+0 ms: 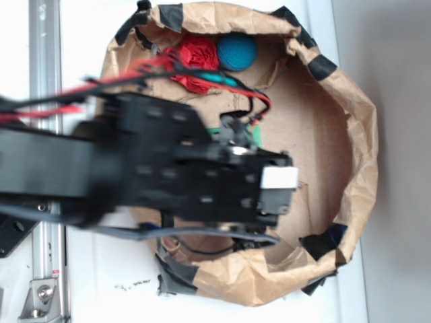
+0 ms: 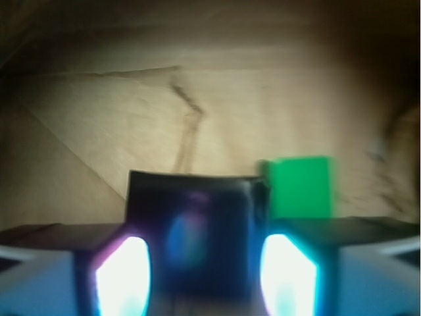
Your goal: Grab the black box.
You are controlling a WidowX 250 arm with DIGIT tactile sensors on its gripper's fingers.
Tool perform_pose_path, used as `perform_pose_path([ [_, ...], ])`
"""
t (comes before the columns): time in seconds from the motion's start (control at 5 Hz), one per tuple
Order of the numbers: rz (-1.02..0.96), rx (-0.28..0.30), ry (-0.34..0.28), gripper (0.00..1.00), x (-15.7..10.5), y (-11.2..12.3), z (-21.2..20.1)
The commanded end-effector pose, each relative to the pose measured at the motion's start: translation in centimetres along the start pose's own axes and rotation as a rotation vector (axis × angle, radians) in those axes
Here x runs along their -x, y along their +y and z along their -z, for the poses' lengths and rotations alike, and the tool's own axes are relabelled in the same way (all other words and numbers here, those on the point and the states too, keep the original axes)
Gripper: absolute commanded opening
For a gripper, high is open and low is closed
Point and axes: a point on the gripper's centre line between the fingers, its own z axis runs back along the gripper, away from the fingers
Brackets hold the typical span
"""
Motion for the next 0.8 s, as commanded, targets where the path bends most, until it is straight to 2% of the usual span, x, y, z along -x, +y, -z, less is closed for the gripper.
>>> perform_pose_path([
  [0.0, -0.071, 0.121, -0.083, 0.00, -1.6, 2.6, -5.5],
  [0.2, -0.041, 0.144, -0.061, 1.00, -1.9, 2.5, -5.2],
  [0.4, 0.006, 0.167, -0.022, 1.00, -1.1, 1.6, -2.6],
  [0.6, 0.069, 0.140, 0.025, 1.00, 0.0, 0.2, -0.6],
])
